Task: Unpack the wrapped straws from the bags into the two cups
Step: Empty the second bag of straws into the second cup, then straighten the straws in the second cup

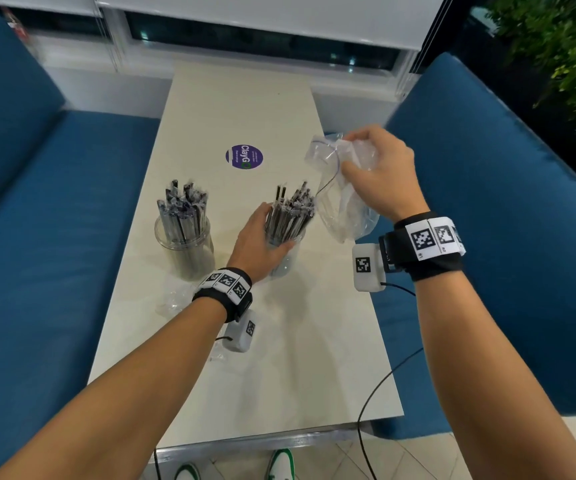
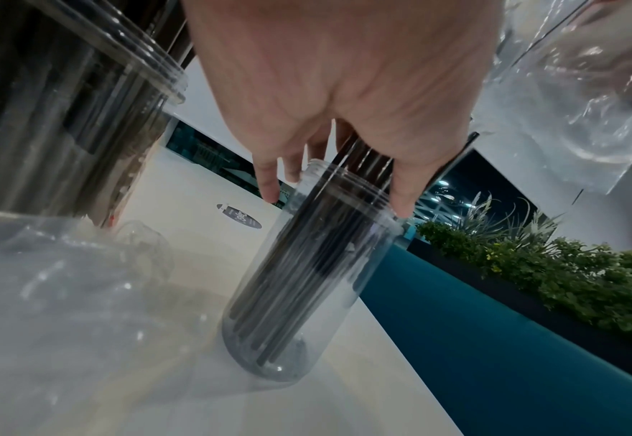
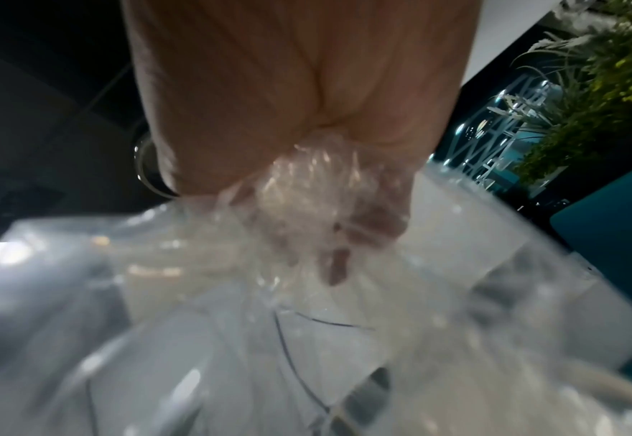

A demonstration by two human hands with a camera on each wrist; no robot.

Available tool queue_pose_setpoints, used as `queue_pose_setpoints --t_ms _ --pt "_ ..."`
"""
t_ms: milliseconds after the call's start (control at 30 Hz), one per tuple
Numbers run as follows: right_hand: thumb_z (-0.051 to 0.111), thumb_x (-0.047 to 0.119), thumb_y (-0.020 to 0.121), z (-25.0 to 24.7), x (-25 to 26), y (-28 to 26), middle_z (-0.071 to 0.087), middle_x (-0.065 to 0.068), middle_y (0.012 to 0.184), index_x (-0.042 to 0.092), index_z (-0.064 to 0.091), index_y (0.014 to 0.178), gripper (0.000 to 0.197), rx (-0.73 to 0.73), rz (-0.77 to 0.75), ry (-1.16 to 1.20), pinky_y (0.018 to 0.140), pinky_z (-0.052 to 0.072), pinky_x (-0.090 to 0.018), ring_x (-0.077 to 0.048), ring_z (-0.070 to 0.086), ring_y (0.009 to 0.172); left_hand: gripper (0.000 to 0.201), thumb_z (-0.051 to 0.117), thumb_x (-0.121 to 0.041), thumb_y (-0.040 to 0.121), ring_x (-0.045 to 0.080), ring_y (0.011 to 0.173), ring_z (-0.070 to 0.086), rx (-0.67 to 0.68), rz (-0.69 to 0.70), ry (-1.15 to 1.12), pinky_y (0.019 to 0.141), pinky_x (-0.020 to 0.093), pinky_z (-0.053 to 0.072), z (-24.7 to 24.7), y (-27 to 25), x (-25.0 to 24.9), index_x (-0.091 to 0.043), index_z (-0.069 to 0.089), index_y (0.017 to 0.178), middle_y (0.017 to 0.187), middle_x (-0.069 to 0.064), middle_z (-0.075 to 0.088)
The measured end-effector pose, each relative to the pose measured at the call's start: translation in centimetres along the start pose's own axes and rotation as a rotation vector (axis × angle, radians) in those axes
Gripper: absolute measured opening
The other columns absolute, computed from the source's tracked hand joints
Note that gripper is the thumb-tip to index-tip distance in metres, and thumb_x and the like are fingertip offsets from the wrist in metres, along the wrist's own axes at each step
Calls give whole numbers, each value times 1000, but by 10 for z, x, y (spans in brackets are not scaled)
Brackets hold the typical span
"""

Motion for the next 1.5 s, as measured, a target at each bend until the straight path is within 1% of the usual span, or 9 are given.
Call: queue_pose_setpoints --t_ms 167,367,600,733,867,967,1067,1267,1500 --pt "67 25 83 -26 14 -10 68 12 104 24 68 109 26 -128 -22 136 96 53 -38 -14 63 101 94 77 -37 91 26 160 26 55 -42 88 130 41 26 1 -5 8 -10 26 165 172 12 26" --pt "67 17 83 -11 8 -60 66 4 95 18 63 100 18 -136 6 502 80 53 -43 -17 60 87 28 51 -1 91 18 99 60 -359 160 -144 83 42 52 -50 -60 -38 -10 62 116 114 6 60" --pt "59 12 102 80 -34 -161 64 12 94 14 56 109 8 29 253 640 74 50 -19 -3 61 84 60 60 -23 101 19 100 68 26 158 -377 69 33 62 -20 -136 -59 -33 43 157 144 -2 57" --pt "59 38 97 141 -46 -218 63 17 115 18 48 130 39 395 426 655 97 56 -38 -13 62 116 59 74 8 88 18 100 71 56 -84 -356 83 26 59 16 -156 0 -35 67 128 124 -3 71" --pt "70 57 73 146 -61 -243 32 6 139 29 43 138 75 645 224 1 110 36 -37 -17 30 126 51 49 20 85 21 60 55 138 -558 -554 49 25 41 31 -168 40 -24 75 83 92 13 71" --pt "81 40 85 141 -66 -240 44 1 133 17 54 130 57 527 102 37 93 39 -21 -15 46 114 52 41 16 85 23 59 54 231 -702 -657 50 25 41 42 -172 42 -20 78 80 85 20 64" --pt "73 15 91 137 -84 -231 60 2 103 13 56 120 33 314 201 58 69 40 -10 -17 57 85 31 63 0 93 16 69 67 204 -760 -742 55 26 52 48 -166 35 -6 66 123 94 10 69" --pt "50 1 98 160 -113 -230 64 -4 84 22 41 130 40 342 391 140 50 40 -15 -21 61 67 69 68 -16 97 18 146 39 60 -336 -59 123 40 36 26 -147 15 -31 42 159 160 -4 40" --pt "53 28 66 192 -140 -246 53 -8 136 23 45 139 73 624 608 254 98 44 -40 -27 49 126 71 52 8 96 21 153 33 359 -220 267 118 20 24 71 -163 34 -29 50 157 167 -1 38"
Point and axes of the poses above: each hand's wrist, its own y-axis towards the middle knuckle, its own z-axis out of the palm, x = y × z, the point moved 8 cm from there along y, towards the middle knuckle
